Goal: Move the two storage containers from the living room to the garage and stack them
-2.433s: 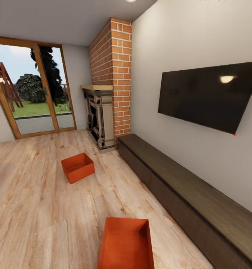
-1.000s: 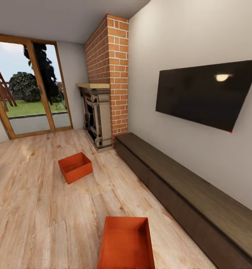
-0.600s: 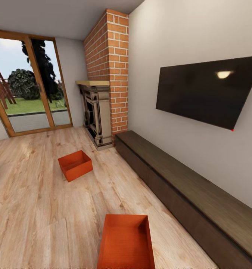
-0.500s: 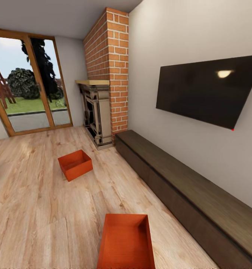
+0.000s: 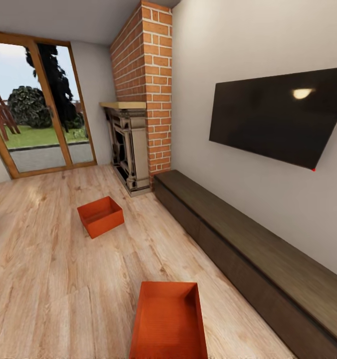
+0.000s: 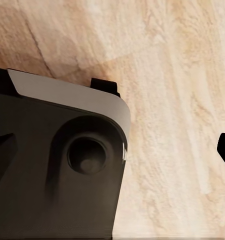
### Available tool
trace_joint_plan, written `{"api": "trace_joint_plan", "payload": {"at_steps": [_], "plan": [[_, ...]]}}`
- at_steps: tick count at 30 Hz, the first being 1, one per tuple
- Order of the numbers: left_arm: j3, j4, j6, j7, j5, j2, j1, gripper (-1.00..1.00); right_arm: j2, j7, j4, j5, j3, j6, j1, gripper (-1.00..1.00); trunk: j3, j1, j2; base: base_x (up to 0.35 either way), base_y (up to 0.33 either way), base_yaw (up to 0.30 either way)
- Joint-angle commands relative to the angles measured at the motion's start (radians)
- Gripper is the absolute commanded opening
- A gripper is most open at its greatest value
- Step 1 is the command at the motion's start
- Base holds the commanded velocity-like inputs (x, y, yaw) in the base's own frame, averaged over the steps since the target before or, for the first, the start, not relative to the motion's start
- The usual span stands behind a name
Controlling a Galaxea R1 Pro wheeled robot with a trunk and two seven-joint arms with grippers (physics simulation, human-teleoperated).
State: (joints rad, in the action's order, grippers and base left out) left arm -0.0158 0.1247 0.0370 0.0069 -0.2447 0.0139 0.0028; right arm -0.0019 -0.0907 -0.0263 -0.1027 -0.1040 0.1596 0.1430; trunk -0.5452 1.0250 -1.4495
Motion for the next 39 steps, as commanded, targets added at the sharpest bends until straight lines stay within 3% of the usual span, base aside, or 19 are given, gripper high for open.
{"api": "trace_joint_plan", "payload": {"at_steps": [1, 39], "plan": [[-0.001, 0.001, 0.001, 0.001, -0.004, 0.0, 0.0, 1.0, 0.0, -0.007, -0.003, -0.01, -0.005, 0.003, 0.001, 1.0, -0.002, 0.0, 0.0, 0.0, 0.0, 0.0], [0.0, 0.001, 0.001, 0.001, -0.002, 0.0, 0.0, 1.0, 0.0, -0.004, -0.004, -0.008, -0.005, -0.005, 0.001, 1.0, -0.064, 0.0, 0.0, 0.0, 0.0, 0.0]]}}
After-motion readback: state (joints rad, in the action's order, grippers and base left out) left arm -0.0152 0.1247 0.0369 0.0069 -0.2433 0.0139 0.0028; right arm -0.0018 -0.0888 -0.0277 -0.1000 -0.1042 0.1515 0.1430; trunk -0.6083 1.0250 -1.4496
